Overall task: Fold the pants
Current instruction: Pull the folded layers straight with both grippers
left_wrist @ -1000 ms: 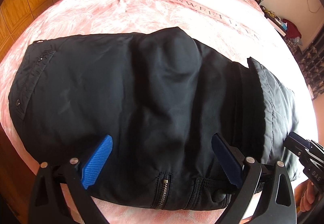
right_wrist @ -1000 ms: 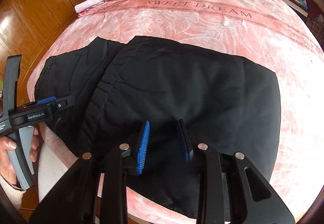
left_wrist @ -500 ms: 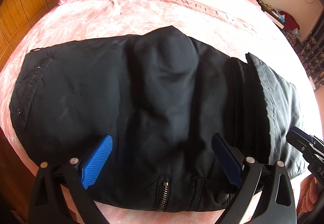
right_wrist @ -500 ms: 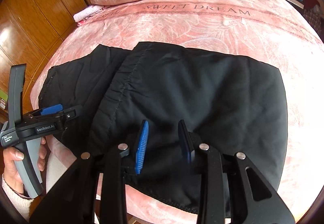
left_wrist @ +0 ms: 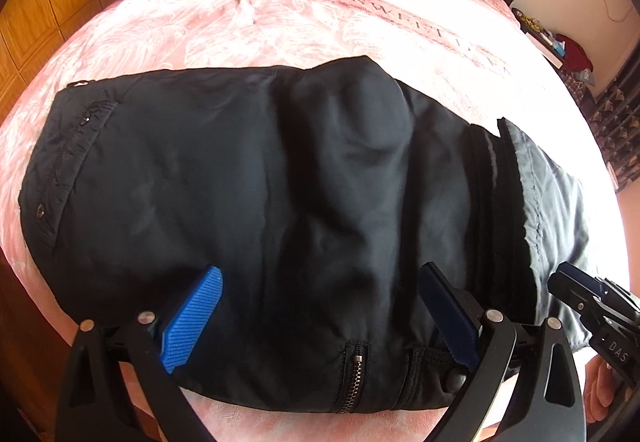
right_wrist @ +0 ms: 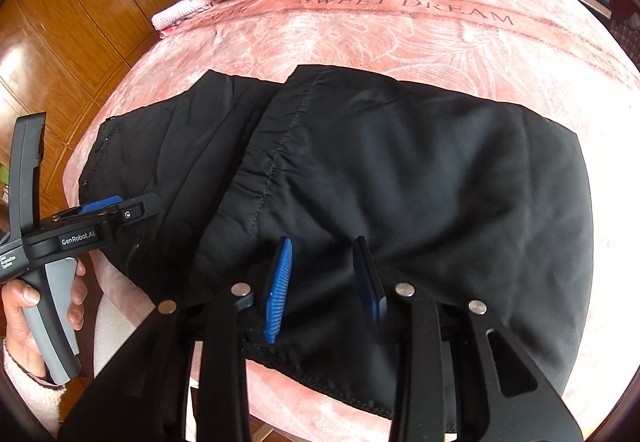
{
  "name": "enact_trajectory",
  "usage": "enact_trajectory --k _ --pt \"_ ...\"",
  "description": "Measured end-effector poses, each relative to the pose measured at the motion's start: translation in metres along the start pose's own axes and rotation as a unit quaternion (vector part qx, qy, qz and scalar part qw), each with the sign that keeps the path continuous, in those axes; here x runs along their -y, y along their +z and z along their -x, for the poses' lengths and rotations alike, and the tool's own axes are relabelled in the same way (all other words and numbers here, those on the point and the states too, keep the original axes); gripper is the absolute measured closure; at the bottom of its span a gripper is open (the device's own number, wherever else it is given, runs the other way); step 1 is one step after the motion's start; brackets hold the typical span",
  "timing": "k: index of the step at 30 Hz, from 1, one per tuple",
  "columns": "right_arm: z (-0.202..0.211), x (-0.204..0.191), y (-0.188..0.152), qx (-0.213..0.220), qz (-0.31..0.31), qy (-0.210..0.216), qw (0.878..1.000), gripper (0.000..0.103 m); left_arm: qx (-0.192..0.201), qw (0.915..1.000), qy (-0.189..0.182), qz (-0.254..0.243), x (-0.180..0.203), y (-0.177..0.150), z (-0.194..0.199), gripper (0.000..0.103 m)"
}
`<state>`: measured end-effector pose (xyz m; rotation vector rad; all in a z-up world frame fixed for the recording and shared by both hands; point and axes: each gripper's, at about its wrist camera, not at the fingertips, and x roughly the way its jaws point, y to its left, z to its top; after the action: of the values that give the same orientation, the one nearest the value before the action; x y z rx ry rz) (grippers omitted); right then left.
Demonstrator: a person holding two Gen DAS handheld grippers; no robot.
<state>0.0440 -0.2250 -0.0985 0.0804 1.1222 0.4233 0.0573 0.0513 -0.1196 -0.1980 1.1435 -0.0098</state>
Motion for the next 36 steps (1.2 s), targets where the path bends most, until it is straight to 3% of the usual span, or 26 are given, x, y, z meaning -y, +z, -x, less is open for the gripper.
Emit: enact_trajectory --k 5,12,15,17,20,25,36 --pt "0.006 -0.022 0.002 0.01 0.022 0.026 0.999 0.068 -0.001 0.9972 -0.026 0.07 -0.042 -0.003 0.016 0.005" --pt "-0.005 -0.046 0.0 0.003 0.047 0.038 0.998 0.067 -0.002 0.9916 -0.001 0.13 -0.109 -0.018 0.034 0.006" --pt "-0.011 -0.047 -0.001 -0.003 0.045 0.04 0.998 0.063 -0.006 0.9845 0.006 0.175 -0.142 -0.023 0.033 0.011" --pt "-0.015 -0.047 -0.001 -0.006 0.044 0.042 0.998 0.061 -0.009 0.9823 0.0 0.187 -0.157 -0.024 0.03 0.021" --pt "-0.018 -0.047 -0.001 -0.01 0.046 0.044 0.998 0.06 -0.02 0.9765 -0.02 0.214 -0.176 -0.023 0.022 0.021" --pt "-0.022 -0.043 -0.002 -0.013 0.043 0.046 0.998 0.06 -0.025 0.96 -0.067 0.271 -0.198 -0.025 0.011 0.024" --pt "-0.027 -0.043 -0.003 -0.017 0.047 0.043 0.998 0.057 -0.02 0.9524 -0.084 0.292 -0.213 -0.026 0.007 0.032"
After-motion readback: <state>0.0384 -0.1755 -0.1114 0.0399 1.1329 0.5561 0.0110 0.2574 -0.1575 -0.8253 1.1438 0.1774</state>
